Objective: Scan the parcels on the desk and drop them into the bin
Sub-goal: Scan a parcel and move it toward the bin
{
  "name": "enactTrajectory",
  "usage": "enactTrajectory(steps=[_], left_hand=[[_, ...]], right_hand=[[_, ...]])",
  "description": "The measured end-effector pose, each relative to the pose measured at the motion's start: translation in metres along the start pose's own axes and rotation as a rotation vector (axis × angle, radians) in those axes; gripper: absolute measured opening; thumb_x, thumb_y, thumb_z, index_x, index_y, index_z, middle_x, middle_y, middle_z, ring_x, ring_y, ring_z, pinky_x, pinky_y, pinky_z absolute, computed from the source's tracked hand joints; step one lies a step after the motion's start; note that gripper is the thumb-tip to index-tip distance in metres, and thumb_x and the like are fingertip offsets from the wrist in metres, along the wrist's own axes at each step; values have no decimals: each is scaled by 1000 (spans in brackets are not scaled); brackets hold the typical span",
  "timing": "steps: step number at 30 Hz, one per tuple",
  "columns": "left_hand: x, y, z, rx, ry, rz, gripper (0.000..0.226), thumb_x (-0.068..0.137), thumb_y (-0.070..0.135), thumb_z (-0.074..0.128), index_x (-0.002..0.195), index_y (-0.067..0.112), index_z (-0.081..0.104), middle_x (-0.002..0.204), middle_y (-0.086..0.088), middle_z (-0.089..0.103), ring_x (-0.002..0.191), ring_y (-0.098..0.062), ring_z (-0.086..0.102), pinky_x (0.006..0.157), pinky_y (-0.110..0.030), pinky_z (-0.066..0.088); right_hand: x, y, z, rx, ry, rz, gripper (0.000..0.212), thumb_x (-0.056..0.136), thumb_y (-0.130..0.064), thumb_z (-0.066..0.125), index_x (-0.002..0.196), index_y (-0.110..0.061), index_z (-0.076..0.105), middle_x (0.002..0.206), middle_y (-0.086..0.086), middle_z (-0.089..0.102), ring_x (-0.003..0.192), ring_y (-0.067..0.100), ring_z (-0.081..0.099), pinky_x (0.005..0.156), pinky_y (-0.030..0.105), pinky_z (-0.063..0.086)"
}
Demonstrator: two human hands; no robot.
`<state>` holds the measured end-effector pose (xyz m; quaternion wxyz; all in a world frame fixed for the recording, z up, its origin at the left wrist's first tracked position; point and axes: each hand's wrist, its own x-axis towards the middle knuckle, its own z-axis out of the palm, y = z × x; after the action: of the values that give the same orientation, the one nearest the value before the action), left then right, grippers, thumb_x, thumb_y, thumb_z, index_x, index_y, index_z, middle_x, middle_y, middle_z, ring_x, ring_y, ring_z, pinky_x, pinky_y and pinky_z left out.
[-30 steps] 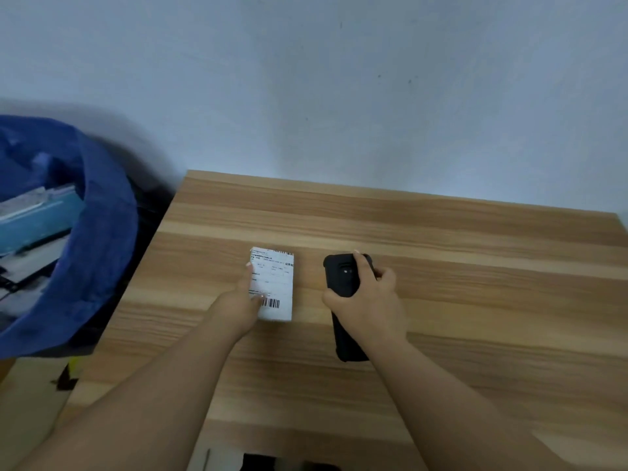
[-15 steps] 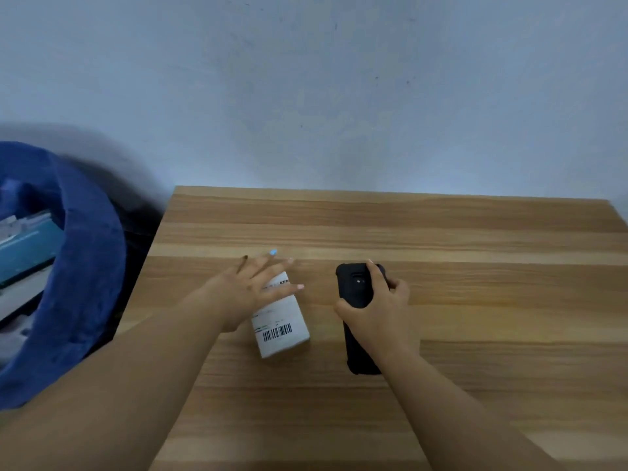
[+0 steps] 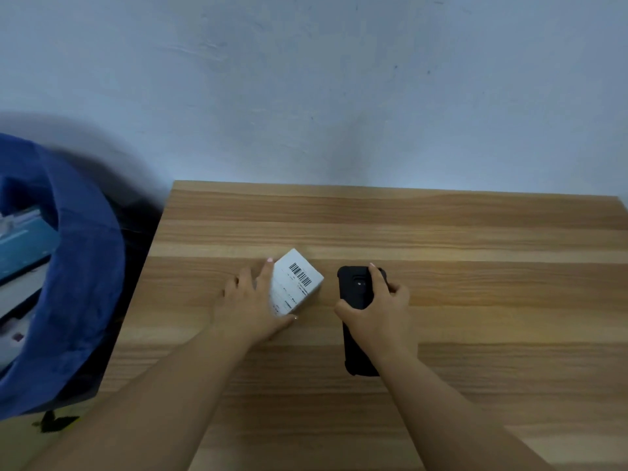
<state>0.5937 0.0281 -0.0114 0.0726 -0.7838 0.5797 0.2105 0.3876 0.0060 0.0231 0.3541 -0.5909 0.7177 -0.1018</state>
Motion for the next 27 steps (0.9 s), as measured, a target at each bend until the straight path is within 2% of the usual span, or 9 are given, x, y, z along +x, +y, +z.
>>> enactTrajectory(steps=[3, 6, 9, 12, 16, 19, 22, 24, 27], left_hand=[[1, 1, 8, -94, 31, -7, 115, 79, 63, 66, 156, 22, -9, 149, -11, 26, 134, -29, 32, 109, -37, 30], [1, 2, 2, -56, 104, -25, 113, 79, 59, 68, 157, 18, -3, 144, -10, 33, 127, -29, 40, 104, -37, 35], [-2, -8, -21, 89, 235, -31, 111, 79, 62, 65, 156, 17, -1, 140, -8, 37, 120, -29, 46, 97, -38, 43], [-11, -20, -59, 267, 336, -47, 104, 82, 62, 60, 155, 16, 2, 137, -7, 41, 116, -28, 50, 91, -36, 43], [-34, -33, -114, 358, 495, -62, 102, 79, 58, 64, 155, 15, 12, 133, -8, 45, 110, -28, 51, 88, -35, 45], [-57, -31, -148, 431, 566, -77, 102, 83, 61, 60, 156, 15, 5, 134, -7, 42, 109, -25, 51, 90, -33, 43], [-82, -24, -170, 457, 609, -63, 101, 85, 60, 58, 155, 14, 3, 135, -8, 41, 111, -26, 51, 91, -33, 43], [-96, -18, -177, 479, 639, -59, 99, 85, 58, 59, 155, 13, 5, 134, -8, 43, 110, -26, 51, 91, -33, 43], [-114, -11, -183, 499, 652, -57, 97, 86, 54, 61, 155, 15, 5, 133, -8, 43, 108, -25, 52, 87, -31, 42]], right_hand=[[0, -7, 1, -24, -15, 2, 84, 84, -50, 65, 155, -44, 20, 145, 1, 28, 94, 20, 46, 75, 33, 43], [-1, -13, -3, -43, -45, -22, 85, 84, -52, 64, 155, -44, 19, 145, 1, 28, 95, 21, 49, 78, 35, 48], [-6, -24, -17, -64, -101, -76, 86, 83, -53, 64, 155, -43, 19, 142, 0, 29, 98, 22, 53, 77, 35, 49], [-13, -44, -42, -114, -193, -174, 87, 82, -52, 64, 155, -45, 18, 140, -1, 31, 101, 22, 53, 78, 34, 50], [-32, -79, -85, -268, -284, -352, 86, 81, -53, 64, 154, -46, 20, 142, -1, 31, 111, 27, 53, 90, 43, 54], [-53, -104, -119, -352, -306, -472, 82, 82, -52, 65, 153, -46, 24, 139, 1, 35, 113, 28, 52, 94, 41, 51], [-74, -124, -146, -403, -284, -575, 71, 82, -47, 66, 147, -43, 37, 131, 2, 43, 106, 25, 53, 94, 38, 50], [-85, -131, -157, -444, -268, -607, 68, 82, -48, 65, 145, -43, 39, 127, 2, 43, 107, 27, 55, 92, 38, 50], [-98, -134, -167, -473, -243, -667, 58, 80, -49, 65, 136, -41, 48, 123, 3, 48, 102, 24, 57, 80, 32, 48]])
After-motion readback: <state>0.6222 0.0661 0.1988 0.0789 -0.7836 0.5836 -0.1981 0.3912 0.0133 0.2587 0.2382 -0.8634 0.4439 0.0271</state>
